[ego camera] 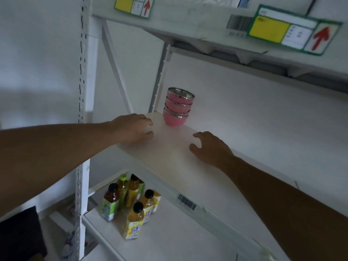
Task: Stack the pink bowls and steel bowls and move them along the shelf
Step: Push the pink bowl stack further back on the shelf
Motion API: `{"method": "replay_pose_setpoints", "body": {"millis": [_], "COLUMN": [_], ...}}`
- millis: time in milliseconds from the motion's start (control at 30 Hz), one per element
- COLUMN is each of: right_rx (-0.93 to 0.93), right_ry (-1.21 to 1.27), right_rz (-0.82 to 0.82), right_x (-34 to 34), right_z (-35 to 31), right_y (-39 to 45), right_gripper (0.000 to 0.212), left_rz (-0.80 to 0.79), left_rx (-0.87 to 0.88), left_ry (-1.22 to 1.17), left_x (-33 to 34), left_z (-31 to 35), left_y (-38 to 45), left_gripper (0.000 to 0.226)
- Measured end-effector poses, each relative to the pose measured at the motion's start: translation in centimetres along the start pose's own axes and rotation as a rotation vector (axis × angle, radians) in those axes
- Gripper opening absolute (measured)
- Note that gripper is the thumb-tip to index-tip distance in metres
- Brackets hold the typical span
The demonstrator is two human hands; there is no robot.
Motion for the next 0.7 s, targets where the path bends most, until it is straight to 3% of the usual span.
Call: {"method": "replay_pose_setpoints", "body": {"millis": [200,700], "right_rx": [-0.045,-0.149], "right_ry": [0.078,0.245], "right_rz": [0.029,0.064], "right_x": [-2.2,-5.3], "right_z": [2.1,7.1], "right_y": [-6.6,-26.8], "right_gripper": [0.065,0.061], "left_rz": [0.037,-0.01], "left_rx": [-0.058,-0.153], "left_ry": [0.051,0.081], "left_x": [-1.6,-1.9], "left_z": [4.3,20.7], "left_y": [-7.1,-25.3], "left_gripper": [0.077,0.067]}}
Point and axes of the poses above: each hand's wrist, its own y-axis towards the middle knuckle, its own x-axis out of the palm, z = x × y, the point moved 2 cm from there along y, towards the middle knuckle, and after that the axes turned 1 degree about -z, right-handed, at the moved point
